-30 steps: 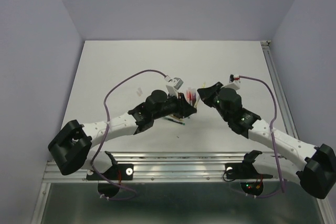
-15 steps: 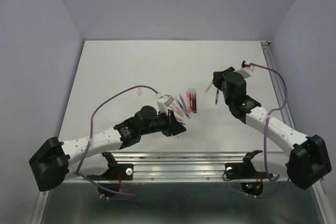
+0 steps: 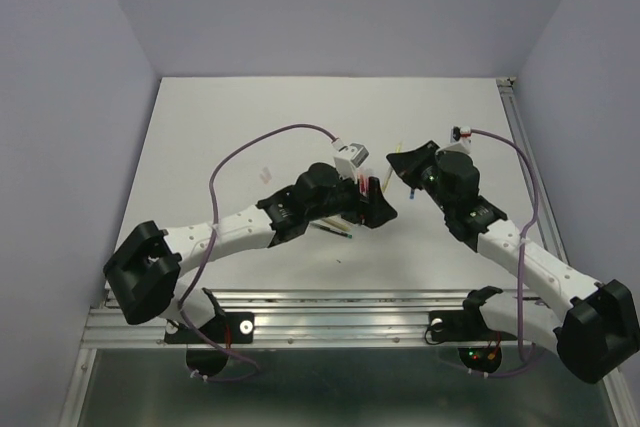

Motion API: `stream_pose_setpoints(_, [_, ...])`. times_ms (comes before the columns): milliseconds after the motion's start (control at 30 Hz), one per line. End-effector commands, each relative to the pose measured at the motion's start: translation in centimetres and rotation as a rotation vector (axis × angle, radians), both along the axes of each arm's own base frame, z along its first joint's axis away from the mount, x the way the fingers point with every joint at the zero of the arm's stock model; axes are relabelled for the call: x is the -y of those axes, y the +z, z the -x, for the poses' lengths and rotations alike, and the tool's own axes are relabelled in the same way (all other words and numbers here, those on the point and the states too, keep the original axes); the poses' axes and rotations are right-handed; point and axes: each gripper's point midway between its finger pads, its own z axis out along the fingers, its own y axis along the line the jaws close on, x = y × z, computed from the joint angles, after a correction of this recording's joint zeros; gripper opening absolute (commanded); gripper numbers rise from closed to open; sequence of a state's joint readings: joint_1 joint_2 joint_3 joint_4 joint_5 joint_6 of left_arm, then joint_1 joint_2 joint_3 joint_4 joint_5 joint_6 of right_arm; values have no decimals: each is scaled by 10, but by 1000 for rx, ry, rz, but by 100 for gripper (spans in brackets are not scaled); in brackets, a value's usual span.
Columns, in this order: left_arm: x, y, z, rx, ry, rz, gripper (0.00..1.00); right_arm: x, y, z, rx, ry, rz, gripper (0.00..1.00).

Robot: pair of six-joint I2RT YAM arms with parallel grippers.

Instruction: Open the pen caps

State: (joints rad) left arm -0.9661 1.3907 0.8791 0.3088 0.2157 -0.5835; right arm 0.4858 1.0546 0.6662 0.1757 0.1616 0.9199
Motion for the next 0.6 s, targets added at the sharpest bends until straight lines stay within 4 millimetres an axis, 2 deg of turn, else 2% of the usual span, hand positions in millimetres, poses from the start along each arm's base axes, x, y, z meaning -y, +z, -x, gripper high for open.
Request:
stream_pose_setpoints(0, [12, 21, -14, 72, -16, 30, 94, -8, 10, 10, 23, 57, -62, 1])
stream_pose_setpoints(167, [25, 19, -20, 69, -42, 22, 72, -10, 10, 13, 24, 66, -73, 1])
stream_pose_setpoints(200, [25, 22, -21, 69, -40, 27, 57, -10, 9, 13, 22, 65, -70, 1])
stream_pose_setpoints(233, [26, 20, -21, 67, -45, 27, 51, -9, 8, 13, 18, 64, -67, 1])
stream_pose_setpoints(567, [29, 25, -19, 69, -59, 47, 49, -13, -4, 13, -5, 82, -60, 1])
